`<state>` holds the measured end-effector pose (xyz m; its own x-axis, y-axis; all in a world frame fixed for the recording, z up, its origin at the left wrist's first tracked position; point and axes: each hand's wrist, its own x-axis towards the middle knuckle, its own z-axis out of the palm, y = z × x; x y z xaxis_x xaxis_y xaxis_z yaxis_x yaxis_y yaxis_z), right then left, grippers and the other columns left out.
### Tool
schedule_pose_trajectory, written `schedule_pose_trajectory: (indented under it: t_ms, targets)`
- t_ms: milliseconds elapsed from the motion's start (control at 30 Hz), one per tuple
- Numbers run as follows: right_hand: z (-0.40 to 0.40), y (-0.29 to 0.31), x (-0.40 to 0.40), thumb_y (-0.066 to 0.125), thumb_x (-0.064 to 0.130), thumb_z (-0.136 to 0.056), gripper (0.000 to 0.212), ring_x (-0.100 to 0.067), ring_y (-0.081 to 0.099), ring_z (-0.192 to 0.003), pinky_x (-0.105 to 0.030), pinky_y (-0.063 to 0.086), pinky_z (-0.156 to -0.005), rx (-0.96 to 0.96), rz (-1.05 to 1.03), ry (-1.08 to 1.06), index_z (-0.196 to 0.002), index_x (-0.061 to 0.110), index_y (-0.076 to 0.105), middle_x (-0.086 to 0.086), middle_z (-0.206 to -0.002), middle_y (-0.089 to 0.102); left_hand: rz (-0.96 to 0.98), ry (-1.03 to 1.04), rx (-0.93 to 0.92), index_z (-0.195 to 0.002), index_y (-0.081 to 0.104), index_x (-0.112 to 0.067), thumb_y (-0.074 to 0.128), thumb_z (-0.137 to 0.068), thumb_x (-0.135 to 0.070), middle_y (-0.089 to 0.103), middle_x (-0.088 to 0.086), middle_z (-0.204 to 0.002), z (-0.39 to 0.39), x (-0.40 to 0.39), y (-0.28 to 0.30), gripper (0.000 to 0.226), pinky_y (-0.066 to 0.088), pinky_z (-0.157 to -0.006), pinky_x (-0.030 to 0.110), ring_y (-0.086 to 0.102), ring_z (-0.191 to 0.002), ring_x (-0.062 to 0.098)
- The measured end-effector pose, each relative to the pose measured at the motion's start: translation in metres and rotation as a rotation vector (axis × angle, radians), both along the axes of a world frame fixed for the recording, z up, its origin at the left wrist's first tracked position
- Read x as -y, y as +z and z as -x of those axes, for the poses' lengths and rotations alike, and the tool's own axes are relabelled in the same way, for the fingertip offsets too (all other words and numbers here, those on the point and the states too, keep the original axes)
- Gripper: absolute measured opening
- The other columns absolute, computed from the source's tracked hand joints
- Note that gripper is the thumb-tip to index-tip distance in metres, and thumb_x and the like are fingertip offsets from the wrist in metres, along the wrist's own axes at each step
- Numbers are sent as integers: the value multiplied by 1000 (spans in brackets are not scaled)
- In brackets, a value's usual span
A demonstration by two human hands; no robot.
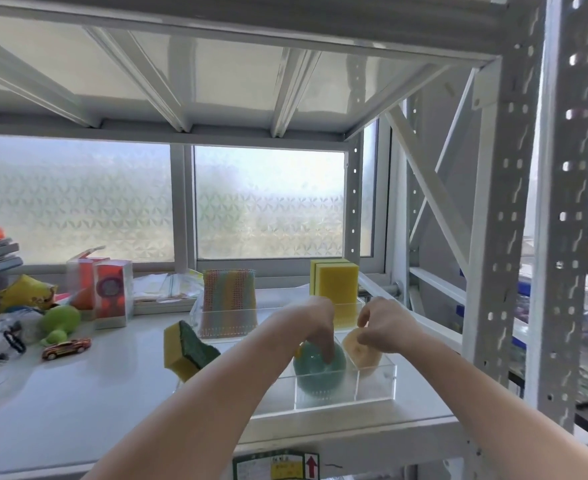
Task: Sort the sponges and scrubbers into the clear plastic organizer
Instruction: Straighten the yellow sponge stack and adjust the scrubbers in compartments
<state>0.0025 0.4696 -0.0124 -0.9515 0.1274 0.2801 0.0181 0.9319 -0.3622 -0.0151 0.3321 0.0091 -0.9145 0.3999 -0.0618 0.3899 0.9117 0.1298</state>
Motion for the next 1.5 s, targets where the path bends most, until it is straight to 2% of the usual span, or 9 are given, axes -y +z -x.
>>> schedule_pose_trajectory:
  t_ms: [133, 300, 467, 567, 767, 933, 1167, 1367, 1500]
  targets:
    - [0, 2, -1, 68, 18, -77, 29, -16, 55, -87, -24, 48, -75, 0, 27, -10, -104, 9, 69, -5, -108, 64, 23, -35, 8, -124, 62, -2, 81, -71, -14, 64, 14, -123, 1, 0, 8, 58, 56, -91, 38, 64, -105, 28]
    - [0, 5, -4, 69, 18, -74, 28, -20, 63, -88, -28, 54, -75, 42, 62, -37, -99, 7, 68, -5, -96, 66, 29, -60, -151, -114, 69, -6, 75, -74, -15, 69, 10, -110, 1, -1, 13, 41, 54, -70, 30, 63, -85, 23]
    - [-1, 11, -5, 66, 14, -77, 27, -18, 64, -87, -27, 55, -77, 93, 54, -21, -103, 5, 71, -7, -101, 69, -6, -258, -158, -113, 72, -14, 61, -83, -4, 71, 6, -117, -6, -6, 20, 33, 54, -86, 31, 63, -107, 22]
    - [1, 8, -4, 67, 15, -74, 29, -20, 70, -89, -31, 58, -79, 132, 37, -33, -100, 4, 73, -10, -103, 73, 20, -313, -143, -112, 73, -16, 58, -83, 4, 68, 5, -120, -8, -7, 12, 38, 50, -86, 29, 60, -112, 21]
    - [3, 1, -3, 70, 28, -76, 32, -19, 70, -91, -31, 60, -80, 131, 14, -44, -101, 9, 73, -7, -101, 73, 90, -314, -139, -123, 65, -15, 65, -79, 4, 63, 5, -128, -1, -9, 0, 47, 49, -95, 32, 57, -118, 23]
    - [0, 5, -1, 57, 34, -86, 36, -20, 66, -99, -30, 53, -84, 76, -5, -35, -111, 11, 68, -5, -110, 70, -7, -248, -115, -127, 59, -11, 69, -77, 3, 60, 7, -127, -3, 1, 8, 53, 49, -96, 34, 55, -118, 24]
    - [-11, 32, 49, 59, 29, -87, 31, -23, 64, -99, -34, 51, -88, -139, 122, 194, -109, 9, 69, -8, -110, 71, -24, -9, -170, -135, 52, -16, 69, -83, -26, 54, 4, -138, -22, 75, 59, 56, 42, -104, 32, 51, -124, 22]
    - [-13, 34, 105, 58, 41, -89, 45, -20, 61, -71, -32, 56, -68, 183, 42, 249, -106, 0, 67, -11, -84, 68, 223, 210, -66, -137, 51, -12, 59, -78, -63, 47, 5, -145, -47, 145, 70, 79, 38, -105, 36, 46, -130, 24]
    - [-15, 26, 120, 57, 40, -90, 41, -20, 62, -70, -24, 53, -55, 331, -33, 186, -99, 1, 59, -11, -89, 63, 141, 311, 109, -143, 39, -12, 67, -70, -65, 49, 7, -143, -51, 170, 52, 95, 54, -91, 34, 60, -117, 26]
